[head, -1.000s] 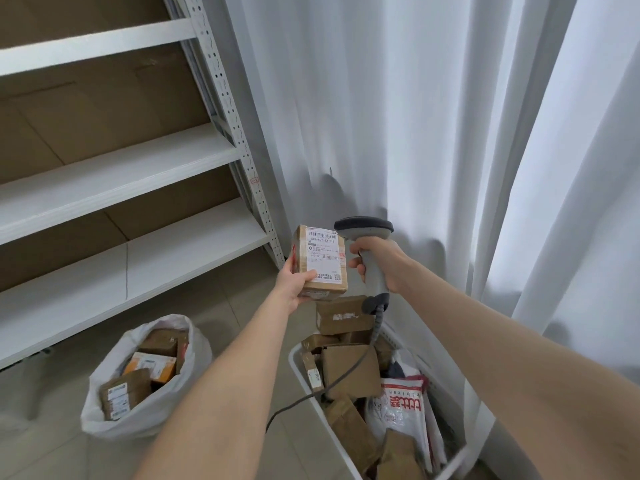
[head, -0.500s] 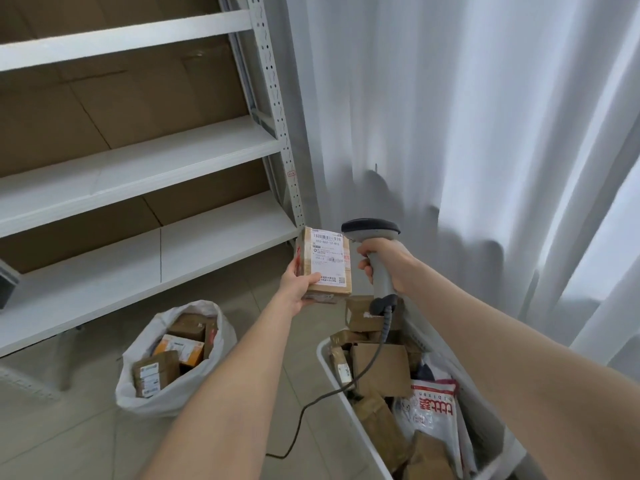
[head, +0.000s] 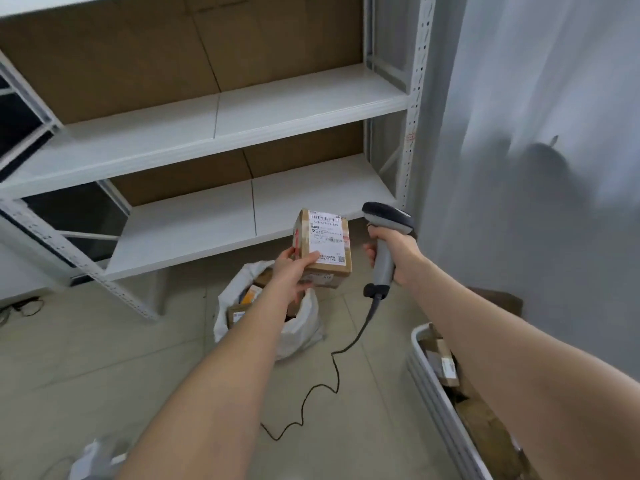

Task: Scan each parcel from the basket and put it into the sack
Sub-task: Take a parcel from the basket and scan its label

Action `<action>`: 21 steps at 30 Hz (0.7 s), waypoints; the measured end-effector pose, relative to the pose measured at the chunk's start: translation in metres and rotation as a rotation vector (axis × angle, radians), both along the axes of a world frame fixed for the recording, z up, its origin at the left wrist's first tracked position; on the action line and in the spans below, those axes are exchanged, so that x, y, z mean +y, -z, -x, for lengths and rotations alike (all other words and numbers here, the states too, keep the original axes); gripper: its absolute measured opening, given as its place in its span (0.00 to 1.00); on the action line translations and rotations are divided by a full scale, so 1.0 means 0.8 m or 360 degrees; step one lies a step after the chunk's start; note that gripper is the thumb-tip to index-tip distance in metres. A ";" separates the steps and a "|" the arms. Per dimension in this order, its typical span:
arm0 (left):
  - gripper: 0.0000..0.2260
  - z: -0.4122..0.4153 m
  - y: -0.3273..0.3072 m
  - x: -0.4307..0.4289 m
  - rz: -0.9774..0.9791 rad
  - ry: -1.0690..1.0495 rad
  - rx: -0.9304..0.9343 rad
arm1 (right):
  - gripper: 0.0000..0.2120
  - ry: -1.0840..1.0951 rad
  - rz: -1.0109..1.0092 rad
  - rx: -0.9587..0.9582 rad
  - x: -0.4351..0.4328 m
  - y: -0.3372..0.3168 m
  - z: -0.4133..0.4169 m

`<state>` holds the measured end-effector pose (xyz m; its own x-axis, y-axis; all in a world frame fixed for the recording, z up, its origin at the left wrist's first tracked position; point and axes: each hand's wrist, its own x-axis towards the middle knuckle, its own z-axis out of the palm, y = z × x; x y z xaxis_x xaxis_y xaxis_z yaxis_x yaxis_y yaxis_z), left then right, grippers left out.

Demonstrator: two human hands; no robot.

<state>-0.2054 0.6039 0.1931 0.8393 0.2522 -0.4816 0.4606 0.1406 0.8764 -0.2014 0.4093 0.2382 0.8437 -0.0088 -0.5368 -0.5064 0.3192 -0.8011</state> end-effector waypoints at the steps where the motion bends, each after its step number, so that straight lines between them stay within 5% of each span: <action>1: 0.31 -0.009 0.004 0.024 -0.0008 -0.0052 -0.0005 | 0.09 -0.0027 -0.0018 0.0007 0.023 0.006 -0.011; 10: 0.30 -0.124 0.081 0.183 -0.0167 -0.0297 0.0135 | 0.10 -0.0182 -0.0026 0.0199 0.187 0.109 -0.150; 21: 0.24 -0.290 0.322 0.297 -0.0394 -0.0256 0.0548 | 0.08 -0.0306 0.0124 0.0541 0.310 0.331 -0.335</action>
